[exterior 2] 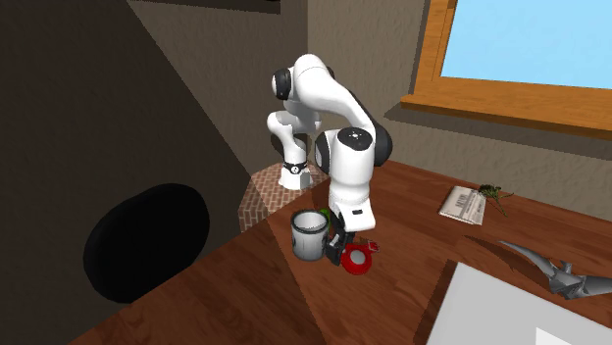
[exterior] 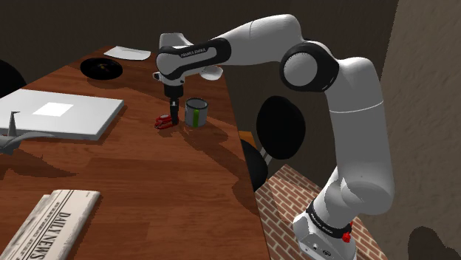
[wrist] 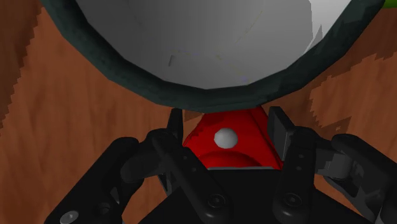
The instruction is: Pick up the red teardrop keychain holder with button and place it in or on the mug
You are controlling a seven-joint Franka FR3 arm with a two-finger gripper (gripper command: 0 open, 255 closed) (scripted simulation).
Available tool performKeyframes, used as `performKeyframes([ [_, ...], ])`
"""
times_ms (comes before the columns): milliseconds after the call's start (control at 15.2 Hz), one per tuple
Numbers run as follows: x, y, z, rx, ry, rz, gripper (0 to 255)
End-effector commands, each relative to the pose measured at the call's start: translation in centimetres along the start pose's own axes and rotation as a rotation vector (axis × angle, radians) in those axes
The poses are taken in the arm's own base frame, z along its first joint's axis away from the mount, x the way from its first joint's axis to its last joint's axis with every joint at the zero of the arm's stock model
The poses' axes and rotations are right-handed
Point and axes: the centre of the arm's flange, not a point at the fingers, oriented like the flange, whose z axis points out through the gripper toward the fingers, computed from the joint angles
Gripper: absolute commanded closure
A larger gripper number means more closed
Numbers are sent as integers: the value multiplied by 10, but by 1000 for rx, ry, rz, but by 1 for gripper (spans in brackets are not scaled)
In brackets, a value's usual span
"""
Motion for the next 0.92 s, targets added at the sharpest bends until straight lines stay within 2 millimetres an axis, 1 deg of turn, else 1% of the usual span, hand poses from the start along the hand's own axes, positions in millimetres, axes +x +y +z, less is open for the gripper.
performKeyframes([
  [0,0,0,1,1,-1,0,255],
  [264,0,0,1,1,-1,0,255],
  [858,-3,-4,-47,1,-1,0,255],
])
